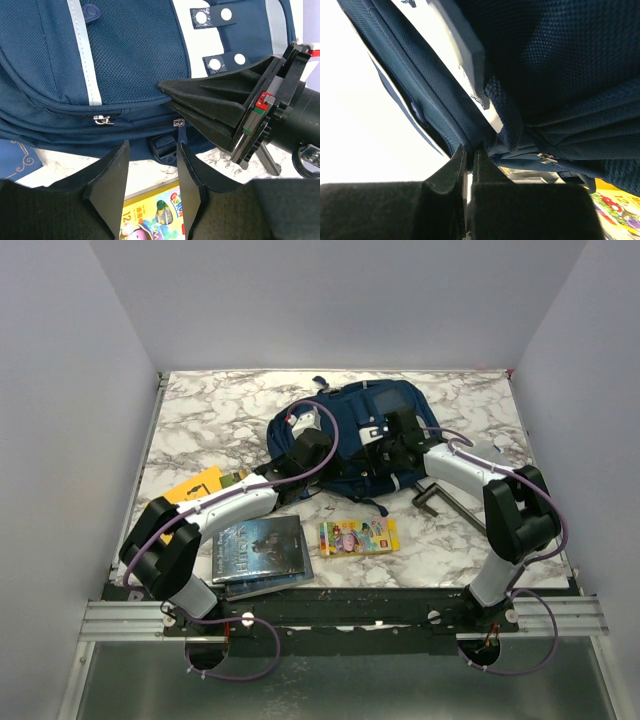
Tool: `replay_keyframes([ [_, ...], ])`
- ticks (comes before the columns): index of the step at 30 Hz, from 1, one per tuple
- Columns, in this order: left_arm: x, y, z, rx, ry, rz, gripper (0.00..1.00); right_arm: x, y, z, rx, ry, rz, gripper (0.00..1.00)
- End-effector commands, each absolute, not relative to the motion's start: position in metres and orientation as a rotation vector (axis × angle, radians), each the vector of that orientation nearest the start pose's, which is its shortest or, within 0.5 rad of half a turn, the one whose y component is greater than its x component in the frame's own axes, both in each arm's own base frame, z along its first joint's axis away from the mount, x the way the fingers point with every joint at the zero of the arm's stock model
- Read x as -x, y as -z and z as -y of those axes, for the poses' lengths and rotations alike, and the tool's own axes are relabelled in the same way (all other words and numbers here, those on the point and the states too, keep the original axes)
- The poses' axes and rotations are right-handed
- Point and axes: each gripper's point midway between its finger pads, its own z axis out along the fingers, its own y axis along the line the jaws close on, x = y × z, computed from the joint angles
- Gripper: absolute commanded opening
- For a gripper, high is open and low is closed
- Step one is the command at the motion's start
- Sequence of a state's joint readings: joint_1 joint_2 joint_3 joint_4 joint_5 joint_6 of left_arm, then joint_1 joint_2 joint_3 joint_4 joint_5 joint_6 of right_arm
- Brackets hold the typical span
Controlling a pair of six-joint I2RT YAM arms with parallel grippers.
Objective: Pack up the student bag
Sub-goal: Unzip the student bag at the center of the board.
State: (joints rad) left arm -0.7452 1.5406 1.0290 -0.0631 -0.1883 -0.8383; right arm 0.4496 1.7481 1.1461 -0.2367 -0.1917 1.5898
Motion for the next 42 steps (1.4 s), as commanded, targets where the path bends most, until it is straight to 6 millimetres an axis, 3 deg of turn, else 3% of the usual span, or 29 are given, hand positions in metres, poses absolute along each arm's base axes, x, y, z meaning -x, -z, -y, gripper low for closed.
replay_keyframes([
  [1,-0.342,-0.145,0.303,0.297,0.69,-2.147,0.43,-0.385,-0.126,-0.265,-1.454,-1.089,-2.292,0.01],
  [12,-0.353,-0.117,0.308,0.303,0.632,-2.189,0.42,-0.383,-0.127,-0.265,-1.47,-1.111,-2.275,0.01],
  [26,-0.378,-0.113,0.297,0.327,0.522,-2.152,0.38,-0.381,-0.126,-0.261,-1.471,-1.074,-2.281,0.01],
  [42,-0.388,-0.102,0.278,0.333,0.441,-2.161,0.33,-0.381,-0.127,-0.255,-1.452,-1.032,-2.278,0.01],
])
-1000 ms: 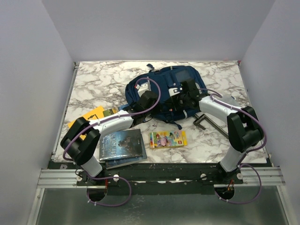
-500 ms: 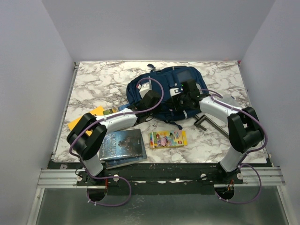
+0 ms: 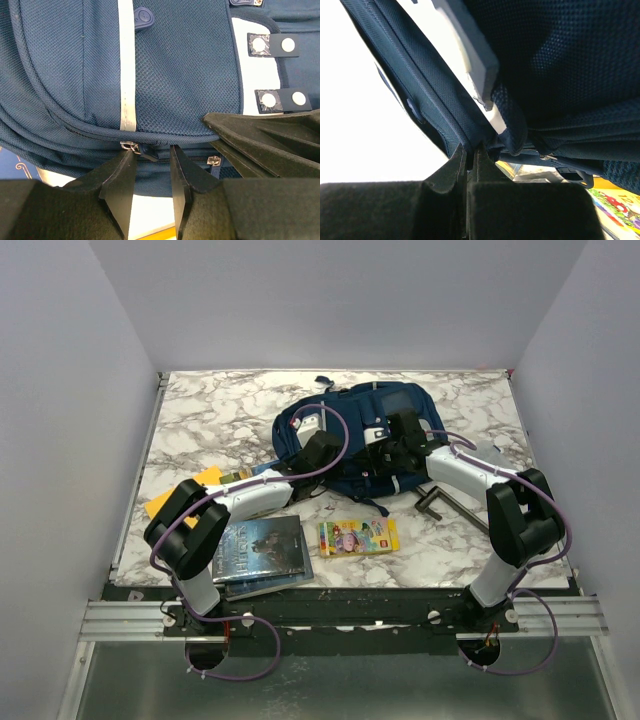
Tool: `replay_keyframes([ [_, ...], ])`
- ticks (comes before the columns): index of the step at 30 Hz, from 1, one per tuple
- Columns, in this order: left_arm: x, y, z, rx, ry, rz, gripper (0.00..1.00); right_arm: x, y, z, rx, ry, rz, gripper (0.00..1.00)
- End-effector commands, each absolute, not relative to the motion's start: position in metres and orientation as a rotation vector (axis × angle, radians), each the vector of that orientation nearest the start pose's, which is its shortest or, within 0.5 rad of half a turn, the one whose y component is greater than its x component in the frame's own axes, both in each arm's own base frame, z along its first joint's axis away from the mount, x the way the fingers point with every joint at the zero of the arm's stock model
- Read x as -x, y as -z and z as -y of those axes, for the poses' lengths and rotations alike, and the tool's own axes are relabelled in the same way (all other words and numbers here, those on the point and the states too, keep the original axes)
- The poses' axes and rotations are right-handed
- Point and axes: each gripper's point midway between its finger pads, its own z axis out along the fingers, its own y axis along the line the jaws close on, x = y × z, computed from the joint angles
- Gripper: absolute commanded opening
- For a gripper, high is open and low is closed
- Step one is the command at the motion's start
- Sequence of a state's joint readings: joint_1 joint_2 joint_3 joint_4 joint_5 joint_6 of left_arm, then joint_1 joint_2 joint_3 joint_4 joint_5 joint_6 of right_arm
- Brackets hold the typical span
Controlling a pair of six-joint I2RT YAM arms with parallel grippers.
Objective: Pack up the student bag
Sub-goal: Unzip the student bag at the center of the board.
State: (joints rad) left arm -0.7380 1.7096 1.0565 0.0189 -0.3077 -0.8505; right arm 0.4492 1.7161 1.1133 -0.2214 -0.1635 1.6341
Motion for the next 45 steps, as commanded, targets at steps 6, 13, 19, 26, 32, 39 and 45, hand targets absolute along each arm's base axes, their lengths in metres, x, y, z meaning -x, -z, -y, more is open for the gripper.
replay_keyframes([
  [6,-0.387,-0.099,0.269,0.323,0.402,-2.169,0.26,-0.382,-0.128,-0.255,-1.412,-1.029,-2.286,0.0],
  [13,-0.383,-0.093,0.237,0.331,0.325,-2.205,0.0,-0.391,-0.134,-0.257,-1.034,-1.101,-2.306,0.01],
  [19,-0.369,-0.076,0.227,0.289,0.317,-2.347,0.0,-0.404,-0.121,-0.209,-0.635,-1.078,-2.405,0.01],
  [26,-0.363,-0.08,0.245,0.218,0.411,-2.376,0.0,-0.412,-0.124,-0.186,-0.15,-0.994,-2.573,0.01],
  [32,-0.348,-0.097,0.285,0.096,0.663,-2.411,0.0,-0.435,-0.119,-0.164,-0.138,-0.769,-2.551,0.12],
  [39,-0.332,-0.117,0.318,0.006,0.919,-2.439,0.0,-0.445,-0.125,-0.149,-0.182,-0.64,-2.519,0.37],
  [45,-0.323,-0.128,0.333,-0.017,1.043,-2.458,0.0,-0.423,-0.143,-0.147,-0.224,-0.669,-2.453,0.49],
])
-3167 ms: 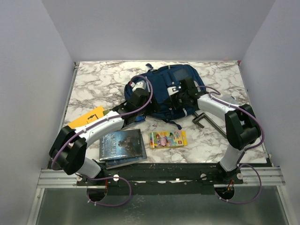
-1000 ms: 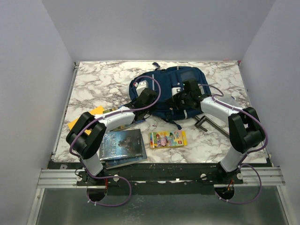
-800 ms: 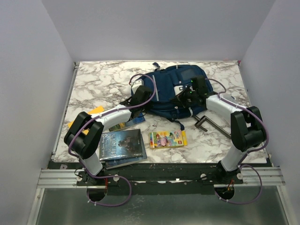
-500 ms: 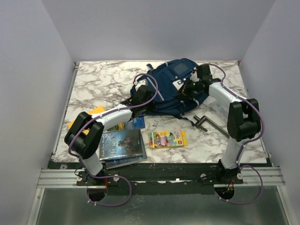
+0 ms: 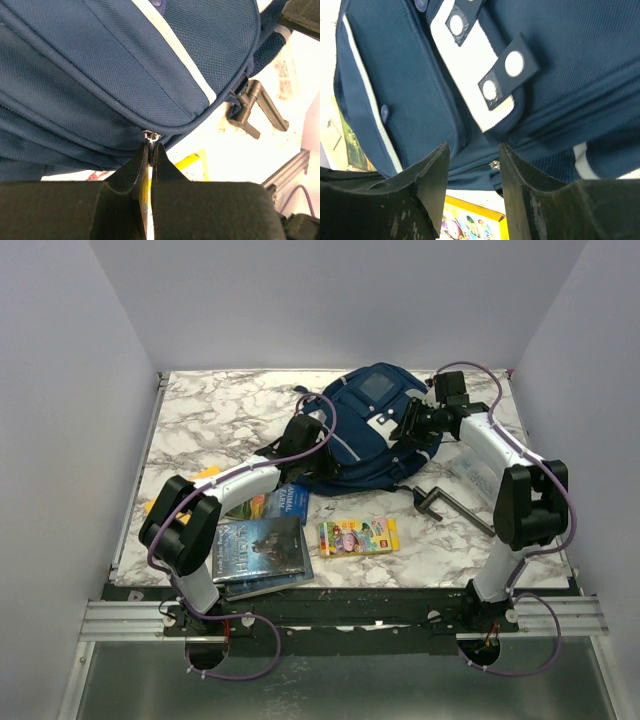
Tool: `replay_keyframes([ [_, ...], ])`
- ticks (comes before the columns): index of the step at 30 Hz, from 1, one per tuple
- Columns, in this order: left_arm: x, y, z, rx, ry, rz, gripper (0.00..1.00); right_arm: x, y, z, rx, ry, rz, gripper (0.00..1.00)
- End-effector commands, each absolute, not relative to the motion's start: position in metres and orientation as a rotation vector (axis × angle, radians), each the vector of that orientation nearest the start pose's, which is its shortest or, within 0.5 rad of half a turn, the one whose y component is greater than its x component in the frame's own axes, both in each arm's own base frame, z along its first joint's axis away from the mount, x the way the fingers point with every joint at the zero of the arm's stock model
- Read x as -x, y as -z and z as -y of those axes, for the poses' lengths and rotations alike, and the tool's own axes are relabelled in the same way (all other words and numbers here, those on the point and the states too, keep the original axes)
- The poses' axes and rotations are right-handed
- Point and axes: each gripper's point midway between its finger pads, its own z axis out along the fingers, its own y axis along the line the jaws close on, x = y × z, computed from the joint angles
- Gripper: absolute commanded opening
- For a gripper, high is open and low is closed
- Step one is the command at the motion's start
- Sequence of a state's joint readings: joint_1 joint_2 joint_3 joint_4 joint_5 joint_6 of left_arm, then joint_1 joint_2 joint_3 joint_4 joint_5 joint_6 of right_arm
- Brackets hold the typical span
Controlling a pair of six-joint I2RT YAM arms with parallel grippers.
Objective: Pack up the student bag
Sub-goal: Unzip the student bag at the center of the board.
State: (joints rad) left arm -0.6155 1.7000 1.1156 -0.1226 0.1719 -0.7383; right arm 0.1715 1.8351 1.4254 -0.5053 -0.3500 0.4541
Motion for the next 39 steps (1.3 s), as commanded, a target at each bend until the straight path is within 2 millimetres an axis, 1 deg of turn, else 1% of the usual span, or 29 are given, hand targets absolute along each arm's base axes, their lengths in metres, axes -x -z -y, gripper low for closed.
replay_keyframes([
  [1,-0.32,-0.13,0.335,-0.024,1.07,-2.467,0.0,-0.417,-0.144,-0.151,-0.232,-0.714,-2.449,0.5],
  [2,-0.317,-0.131,0.337,-0.038,1.094,-2.478,0.0,-0.41,-0.143,-0.156,-0.259,-0.766,-2.447,0.53],
  [4,-0.31,-0.132,0.34,-0.089,1.12,-2.517,0.0,-0.398,-0.144,-0.171,-0.325,-0.911,-2.416,0.57],
  [5,-0.307,-0.131,0.34,-0.113,1.114,-2.542,0.0,-0.39,-0.152,-0.182,-0.347,-1.018,-2.382,0.58],
  [7,-0.304,-0.133,0.341,-0.142,1.123,-2.558,0.0,-0.38,-0.161,-0.194,-0.422,-1.147,-2.313,0.59],
  [10,-0.301,-0.138,0.347,-0.171,1.173,-2.56,0.0,-0.37,-0.165,-0.203,-0.559,-1.236,-2.244,0.6],
  [11,-0.302,-0.139,0.349,-0.18,1.183,-2.56,0.0,-0.368,-0.161,-0.204,-0.632,-1.24,-2.245,0.6],
  [13,-0.302,-0.141,0.352,-0.193,1.205,-2.557,0.0,-0.366,-0.155,-0.206,-0.719,-1.238,-2.248,0.6],
  [15,-0.3,-0.141,0.355,-0.205,1.215,-2.56,0.0,-0.368,-0.143,-0.205,-0.781,-1.195,-2.265,0.6],
  [17,-0.296,-0.14,0.357,-0.208,1.226,-2.57,0.0,-0.37,-0.135,-0.205,-0.813,-1.178,-2.281,0.56],
  [18,-0.293,-0.14,0.359,-0.217,1.232,-2.573,0.0,-0.373,-0.131,-0.204,-0.83,-1.162,-2.288,0.51],
  [22,-0.286,-0.139,0.364,-0.25,1.223,-2.572,0.0,-0.378,-0.119,-0.2,-0.893,-1.111,-2.295,0.3],
  [23,-0.286,-0.139,0.363,-0.252,1.212,-2.571,0.0,-0.381,-0.121,-0.197,-0.894,-1.094,-2.28,0.21],
  [24,-0.288,-0.138,0.362,-0.253,1.194,-2.569,0.0,-0.381,-0.118,-0.191,-0.917,-1.037,-2.285,0.15],
  [25,-0.29,-0.136,0.36,-0.254,1.164,-2.574,0.0,-0.384,-0.12,-0.186,-0.91,-1.003,-2.279,0.12],
  [27,-0.298,-0.136,0.354,-0.254,1.087,-2.573,0.0,-0.391,-0.121,-0.178,-0.878,-0.927,-2.287,0.02],
  [28,-0.302,-0.136,0.35,-0.244,1.051,-2.573,0.0,-0.396,-0.123,-0.175,-0.851,-0.917,-2.295,0.0],
  [31,-0.313,-0.134,0.332,-0.156,0.961,-2.593,0.0,-0.406,-0.128,-0.171,-0.733,-0.987,-2.323,0.01],
  [33,-0.318,-0.138,0.322,-0.075,1.006,-2.607,0.0,-0.408,-0.124,-0.174,-0.594,-1.041,-2.377,0.01],
  [35,-0.321,-0.145,0.318,-0.058,1.054,-2.602,0.0,-0.403,-0.12,-0.179,-0.456,-1.079,-2.457,0.01],
  [36,-0.322,-0.148,0.316,-0.071,1.057,-2.593,0.0,-0.402,-0.118,-0.18,-0.4,-1.078,-2.48,0.01],
  [37,-0.323,-0.15,0.315,-0.084,1.051,-2.586,0.0,-0.401,-0.114,-0.176,-0.379,-1.043,-2.505,0.01],
  [39,-0.322,-0.148,0.316,-0.095,1.053,-2.592,0.0,-0.405,-0.114,-0.166,-0.372,-0.94,-2.502,0.01],
])
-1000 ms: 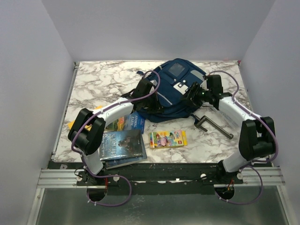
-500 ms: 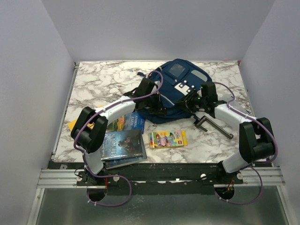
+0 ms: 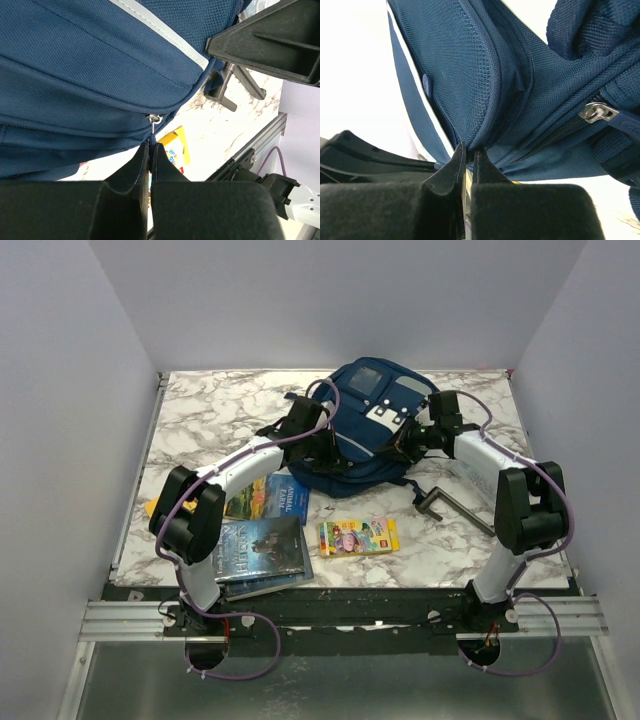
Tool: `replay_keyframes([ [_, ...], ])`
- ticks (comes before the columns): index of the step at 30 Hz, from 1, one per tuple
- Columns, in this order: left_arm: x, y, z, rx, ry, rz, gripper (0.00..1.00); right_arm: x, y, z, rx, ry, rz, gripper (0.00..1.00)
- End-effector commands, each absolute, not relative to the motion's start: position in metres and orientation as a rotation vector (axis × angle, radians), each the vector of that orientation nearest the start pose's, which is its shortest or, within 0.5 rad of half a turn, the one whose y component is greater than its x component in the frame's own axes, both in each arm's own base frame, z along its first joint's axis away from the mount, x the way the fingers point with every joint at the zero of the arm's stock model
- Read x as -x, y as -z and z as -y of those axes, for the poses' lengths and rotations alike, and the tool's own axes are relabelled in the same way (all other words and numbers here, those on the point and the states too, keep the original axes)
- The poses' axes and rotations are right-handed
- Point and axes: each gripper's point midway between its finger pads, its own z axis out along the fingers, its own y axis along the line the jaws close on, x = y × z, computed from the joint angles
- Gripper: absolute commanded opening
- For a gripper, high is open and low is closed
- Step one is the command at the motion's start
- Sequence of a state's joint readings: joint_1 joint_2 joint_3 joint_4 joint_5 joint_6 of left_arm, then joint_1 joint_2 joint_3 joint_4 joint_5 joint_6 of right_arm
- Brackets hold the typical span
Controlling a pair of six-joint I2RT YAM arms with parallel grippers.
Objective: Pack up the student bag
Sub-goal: Unzip the student bag at the center of the board.
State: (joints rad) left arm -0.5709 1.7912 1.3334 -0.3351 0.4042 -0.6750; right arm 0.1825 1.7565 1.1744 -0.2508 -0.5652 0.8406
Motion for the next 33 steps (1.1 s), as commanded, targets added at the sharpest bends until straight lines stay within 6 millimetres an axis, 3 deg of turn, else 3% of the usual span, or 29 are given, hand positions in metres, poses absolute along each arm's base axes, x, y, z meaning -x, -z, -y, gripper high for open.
replay_keyframes([
  [1,-0.321,-0.146,0.317,-0.096,1.061,-2.601,0.0,-0.409,-0.116,-0.16,-0.368,-0.892,-2.487,0.01],
  [5,-0.32,-0.14,0.319,-0.096,1.075,-2.63,0.0,-0.43,-0.129,-0.142,-0.271,-0.733,-2.478,0.01],
  [10,-0.328,-0.134,0.31,-0.11,0.947,-2.619,0.0,-0.456,-0.137,-0.123,-0.17,-0.63,-2.531,0.01],
  [17,-0.336,-0.123,0.301,-0.249,0.617,-2.586,0.0,-0.457,-0.129,-0.092,-0.202,-0.396,-2.599,0.01],
  [19,-0.334,-0.124,0.305,-0.275,0.603,-2.577,0.0,-0.45,-0.13,-0.095,-0.22,-0.422,-2.594,0.03],
  [24,-0.328,-0.131,0.315,-0.337,0.608,-2.545,0.0,-0.425,-0.134,-0.101,-0.324,-0.476,-2.561,0.44],
  [27,-0.322,-0.137,0.324,-0.376,0.639,-2.521,0.0,-0.401,-0.137,-0.116,-0.374,-0.576,-2.515,0.59],
  [30,-0.316,-0.14,0.332,-0.407,0.676,-2.509,0.0,-0.376,-0.137,-0.139,-0.451,-0.763,-2.455,0.62],
  [33,-0.31,-0.146,0.338,-0.439,0.693,-2.492,0.0,-0.362,-0.15,-0.173,-0.555,-1.091,-2.347,0.62],
])
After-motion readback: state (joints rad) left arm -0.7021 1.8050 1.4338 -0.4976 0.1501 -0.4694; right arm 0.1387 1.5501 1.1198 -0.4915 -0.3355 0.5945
